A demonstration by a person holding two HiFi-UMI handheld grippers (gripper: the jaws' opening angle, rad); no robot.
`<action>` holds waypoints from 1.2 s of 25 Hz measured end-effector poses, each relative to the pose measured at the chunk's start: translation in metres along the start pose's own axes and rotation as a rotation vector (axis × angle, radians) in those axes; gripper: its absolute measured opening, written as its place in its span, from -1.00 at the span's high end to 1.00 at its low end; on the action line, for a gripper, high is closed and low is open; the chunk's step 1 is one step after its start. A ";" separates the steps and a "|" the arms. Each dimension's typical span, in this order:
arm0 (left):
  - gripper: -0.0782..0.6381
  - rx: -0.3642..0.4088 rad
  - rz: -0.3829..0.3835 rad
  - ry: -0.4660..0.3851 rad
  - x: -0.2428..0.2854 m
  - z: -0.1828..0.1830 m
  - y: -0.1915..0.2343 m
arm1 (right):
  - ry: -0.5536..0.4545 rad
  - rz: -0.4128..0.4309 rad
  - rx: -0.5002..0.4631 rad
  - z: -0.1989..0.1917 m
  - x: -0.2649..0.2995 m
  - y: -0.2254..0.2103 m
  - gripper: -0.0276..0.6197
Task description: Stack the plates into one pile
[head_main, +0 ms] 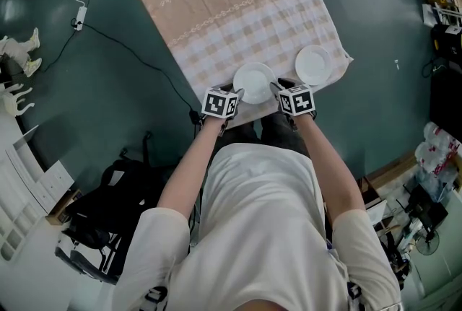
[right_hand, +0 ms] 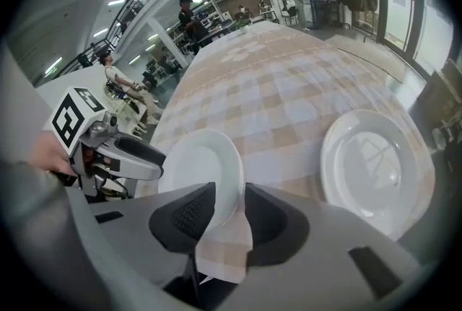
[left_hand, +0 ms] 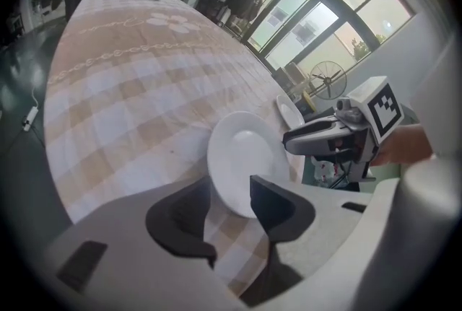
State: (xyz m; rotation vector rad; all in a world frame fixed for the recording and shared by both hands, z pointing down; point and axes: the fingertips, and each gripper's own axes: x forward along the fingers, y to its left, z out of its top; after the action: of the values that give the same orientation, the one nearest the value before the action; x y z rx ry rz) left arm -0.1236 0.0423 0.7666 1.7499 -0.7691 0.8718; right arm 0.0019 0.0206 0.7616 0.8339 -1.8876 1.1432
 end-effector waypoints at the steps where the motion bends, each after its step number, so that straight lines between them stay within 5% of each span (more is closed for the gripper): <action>1: 0.28 0.007 0.006 -0.003 -0.001 0.001 -0.001 | 0.000 -0.001 -0.003 0.000 0.000 0.001 0.46; 18: 0.23 0.067 -0.002 -0.063 -0.009 0.021 -0.028 | -0.107 0.008 0.017 0.003 -0.034 -0.018 0.46; 30: 0.24 0.122 -0.044 -0.045 0.029 0.057 -0.088 | -0.160 -0.032 0.078 -0.012 -0.074 -0.086 0.46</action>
State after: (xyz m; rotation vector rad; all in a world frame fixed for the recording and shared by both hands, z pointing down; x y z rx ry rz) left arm -0.0244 0.0122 0.7337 1.8927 -0.7162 0.8680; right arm 0.1123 0.0085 0.7375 1.0214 -1.9614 1.1667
